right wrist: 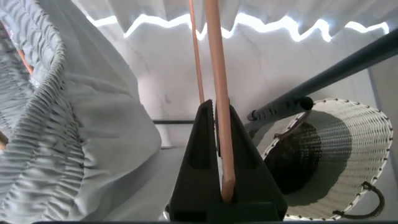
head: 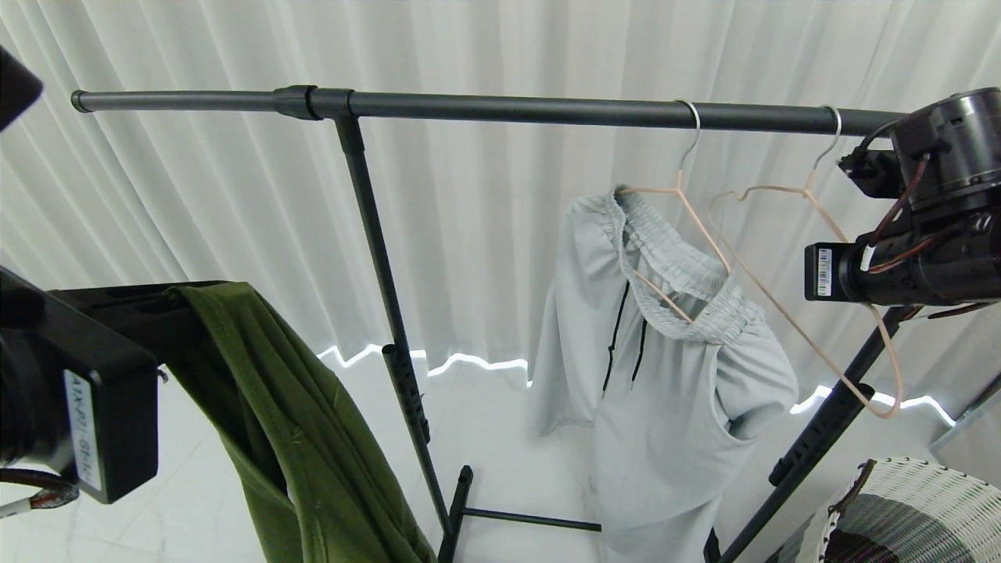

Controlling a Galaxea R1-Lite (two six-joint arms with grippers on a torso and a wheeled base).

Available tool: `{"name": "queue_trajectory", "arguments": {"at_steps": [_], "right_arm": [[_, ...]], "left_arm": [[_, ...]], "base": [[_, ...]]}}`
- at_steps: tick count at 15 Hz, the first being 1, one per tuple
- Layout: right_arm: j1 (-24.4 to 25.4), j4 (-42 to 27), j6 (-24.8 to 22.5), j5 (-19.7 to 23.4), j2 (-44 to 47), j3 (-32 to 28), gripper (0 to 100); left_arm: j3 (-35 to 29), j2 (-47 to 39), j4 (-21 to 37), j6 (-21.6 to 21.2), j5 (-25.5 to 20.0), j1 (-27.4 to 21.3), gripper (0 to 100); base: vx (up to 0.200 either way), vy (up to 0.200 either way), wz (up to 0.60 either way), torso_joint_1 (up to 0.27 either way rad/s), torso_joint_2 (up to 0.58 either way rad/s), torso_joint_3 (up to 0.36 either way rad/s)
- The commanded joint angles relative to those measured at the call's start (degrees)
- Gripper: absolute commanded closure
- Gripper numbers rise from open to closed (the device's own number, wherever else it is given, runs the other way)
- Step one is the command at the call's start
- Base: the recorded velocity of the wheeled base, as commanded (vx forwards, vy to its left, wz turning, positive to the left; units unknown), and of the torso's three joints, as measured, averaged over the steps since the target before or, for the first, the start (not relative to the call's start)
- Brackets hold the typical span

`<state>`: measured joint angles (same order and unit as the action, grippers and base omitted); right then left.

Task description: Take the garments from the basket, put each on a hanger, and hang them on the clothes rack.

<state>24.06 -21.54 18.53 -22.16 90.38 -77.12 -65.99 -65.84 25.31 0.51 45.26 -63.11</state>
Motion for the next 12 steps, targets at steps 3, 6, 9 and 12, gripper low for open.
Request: {"name": "queue_trajectory", "arguments": {"at_steps": [3,6,9,12], "right_arm": [[0.02,0.01,-0.07,-1.57,-1.96,0.3,100],[0.28,0.18,-0.6,-2.53,-3.9,0.21,100],[0.46,0.27,-0.6,-2.53,-6.88,0.65,100],[0.55,0.1,-1.92,-2.53,-10.49,1.62,100]], "left_arm": [[-0.02,0.01,0.0,0.02,0.0,0.01,100],[0.25,-0.08,0.0,-0.07,0.0,-0.08,100],[0.25,-0.08,0.0,-0.16,0.09,-0.61,100],[0.6,-0.08,0.0,-0.86,0.09,-0.61,100]], "base": [[0.0,0.0,0.0,0.0,0.0,0.0],[0.0,0.0,0.0,0.0,0.0,0.0],[0.0,0.0,0.0,0.0,0.0,0.0],[0.0,0.0,0.0,0.0,0.0,0.0]]}}
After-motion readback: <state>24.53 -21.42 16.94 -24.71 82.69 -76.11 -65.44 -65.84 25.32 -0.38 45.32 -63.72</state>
